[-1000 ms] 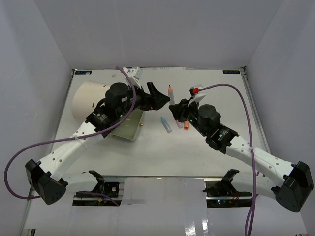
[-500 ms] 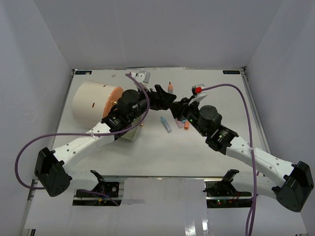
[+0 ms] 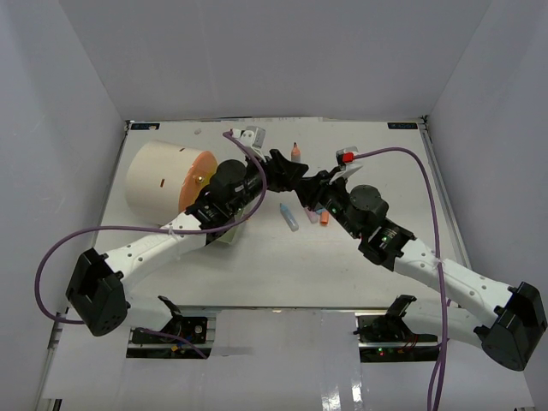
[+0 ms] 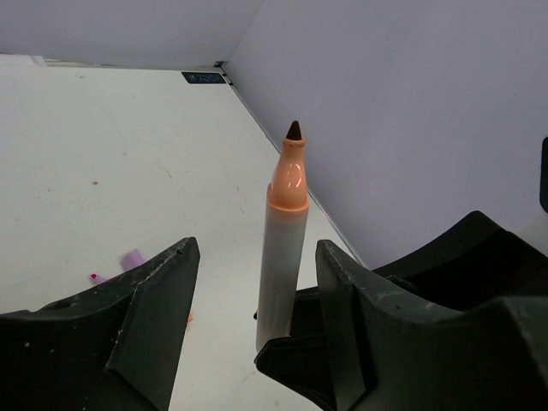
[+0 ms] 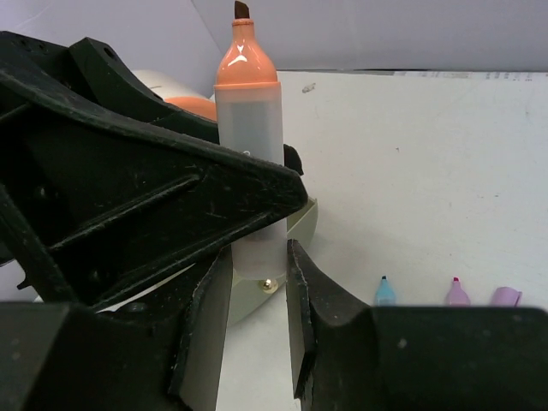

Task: Sort the stationery into containers
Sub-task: Close the pen cap on the pen.

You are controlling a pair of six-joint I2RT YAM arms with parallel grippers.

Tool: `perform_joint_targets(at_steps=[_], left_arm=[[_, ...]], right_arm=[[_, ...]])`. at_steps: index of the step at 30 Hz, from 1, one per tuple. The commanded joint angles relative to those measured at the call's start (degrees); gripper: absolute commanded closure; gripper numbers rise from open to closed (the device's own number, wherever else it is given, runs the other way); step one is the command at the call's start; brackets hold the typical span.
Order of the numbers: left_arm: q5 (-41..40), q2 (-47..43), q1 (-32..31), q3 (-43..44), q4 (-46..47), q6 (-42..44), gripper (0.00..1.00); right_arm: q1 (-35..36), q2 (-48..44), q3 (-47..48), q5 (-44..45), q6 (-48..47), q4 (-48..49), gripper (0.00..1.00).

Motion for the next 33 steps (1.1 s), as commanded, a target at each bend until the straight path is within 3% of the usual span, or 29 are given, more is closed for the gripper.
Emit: perform_joint_targets(at_steps=[1, 8, 13, 18, 19, 20, 27, 33], left_arm=[[1.47, -0.11, -0.54, -1.10, 2.86, 0.43, 0.33], [3.85, 0.07, -0.54, -2.59, 4.36, 0.70, 0.50], [4.20, -1.34, -0.54, -4.53, 6.73, 2.19, 0.77], [3.50, -3.71, -0.45, -7.25, 7.44, 5.26, 0.83], [3.50, -4.50, -0.36, -7.60, 7.26, 6.14, 0.84], [3.32, -4.85, -0.27, -7.96, 7.00, 6.49, 0.85], [6.47, -7.40, 3.06, -9.89, 3.58, 9.48, 0.86], [15.44, -10.74, 7.80, -9.80, -5.47, 14.57, 0.86]], right_arm=[[0.45, -1.52, -0.69, -0.80, 1.01, 4.72, 0.92], [0.53, -2.31, -1.40, -1.25, 1.01, 5.16, 0.92], [0.53, -2.40, -1.92, -1.16, 0.75, 4.29, 0.88], [0.53, -3.97, -4.03, 0.24, -0.31, 0.16, 0.61], [0.45, -4.50, -4.64, 1.20, -0.31, -0.54, 0.48], [0.45, -4.94, -5.26, 1.73, -0.31, -1.25, 0.42], [-1.48, -8.81, -8.26, 8.41, 0.83, -15.54, 0.04], [-11.30, -2.25, -2.99, 3.60, 4.26, -28.40, 0.07]])
